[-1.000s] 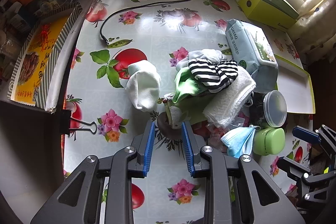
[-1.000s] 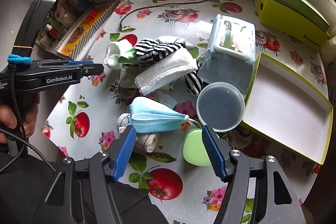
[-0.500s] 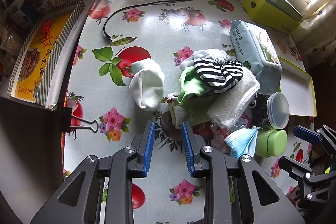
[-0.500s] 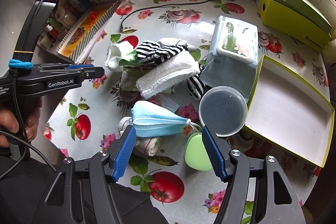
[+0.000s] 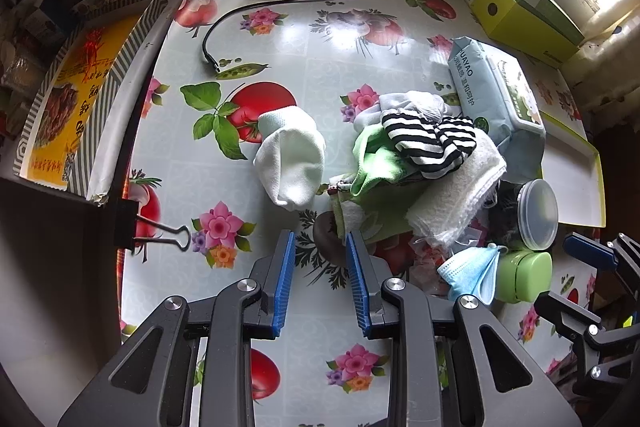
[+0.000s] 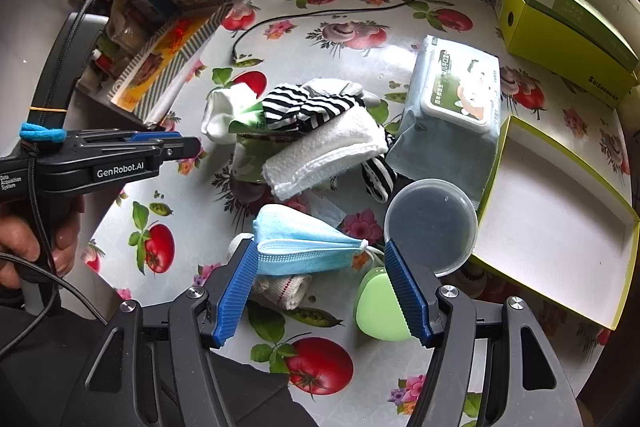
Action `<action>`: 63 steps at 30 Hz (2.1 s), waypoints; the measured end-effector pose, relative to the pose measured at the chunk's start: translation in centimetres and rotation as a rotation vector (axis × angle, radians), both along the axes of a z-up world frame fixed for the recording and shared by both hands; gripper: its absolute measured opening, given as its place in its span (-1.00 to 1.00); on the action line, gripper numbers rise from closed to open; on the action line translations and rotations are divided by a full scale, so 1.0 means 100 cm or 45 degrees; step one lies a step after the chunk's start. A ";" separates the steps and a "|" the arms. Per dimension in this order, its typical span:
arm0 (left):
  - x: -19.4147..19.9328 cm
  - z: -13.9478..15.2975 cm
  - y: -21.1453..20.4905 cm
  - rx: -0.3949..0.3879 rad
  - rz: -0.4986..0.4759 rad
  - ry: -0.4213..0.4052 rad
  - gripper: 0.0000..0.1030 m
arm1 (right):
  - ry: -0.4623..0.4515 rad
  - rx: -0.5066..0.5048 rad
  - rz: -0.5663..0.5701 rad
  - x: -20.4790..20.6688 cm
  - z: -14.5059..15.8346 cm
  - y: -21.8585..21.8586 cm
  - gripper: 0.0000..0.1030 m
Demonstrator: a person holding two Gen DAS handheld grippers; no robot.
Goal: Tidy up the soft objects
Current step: 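Move both tools toward the pile of soft items on the table, then grasp the striped sock with the right gripper while the left gripper grasps the white sock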
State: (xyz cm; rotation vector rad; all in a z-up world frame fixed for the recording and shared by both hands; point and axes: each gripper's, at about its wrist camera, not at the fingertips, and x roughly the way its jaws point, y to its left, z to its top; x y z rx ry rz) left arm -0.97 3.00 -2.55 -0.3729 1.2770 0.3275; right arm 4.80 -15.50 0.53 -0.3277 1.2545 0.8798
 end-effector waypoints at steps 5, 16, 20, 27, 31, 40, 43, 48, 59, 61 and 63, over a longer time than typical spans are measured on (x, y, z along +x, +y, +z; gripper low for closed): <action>-0.001 -0.003 0.006 -0.033 0.022 -0.004 -0.47 | -0.009 0.009 0.025 0.006 0.002 0.012 0.29; -0.003 -0.011 0.025 -0.105 0.091 -0.017 -0.46 | -0.045 0.023 0.073 0.023 0.005 0.043 0.30; -0.005 -0.013 0.035 -0.123 0.124 -0.029 -0.46 | -0.063 0.031 0.100 0.028 0.007 0.057 0.33; -0.010 -0.020 0.053 -0.150 0.183 -0.045 -0.27 | -0.078 0.021 0.148 0.035 0.001 0.081 0.41; -0.010 -0.025 0.062 -0.164 0.197 -0.044 -0.27 | -0.072 0.011 0.158 0.042 -0.007 0.093 0.42; 0.008 -0.035 0.068 -0.206 0.186 -0.060 -0.19 | -0.055 -0.027 0.131 0.062 -0.024 0.108 0.42; 0.016 -0.039 0.070 -0.226 0.182 -0.060 -0.18 | -0.030 -0.065 0.124 0.067 -0.033 0.111 0.42; 0.023 -0.051 0.070 -0.270 0.191 -0.039 -0.18 | 0.017 -0.122 0.107 0.070 -0.046 0.110 -0.10; 0.027 -0.051 0.063 -0.261 0.154 -0.079 -0.67 | -0.011 -0.060 0.096 0.068 -0.030 0.101 -0.81; 0.025 -0.046 0.062 -0.252 0.154 -0.093 -0.68 | -0.013 -0.039 0.081 0.068 -0.025 0.097 -0.82; 0.025 -0.039 0.061 -0.242 0.156 -0.110 -0.68 | -0.011 -0.016 0.064 0.067 -0.019 0.092 -0.82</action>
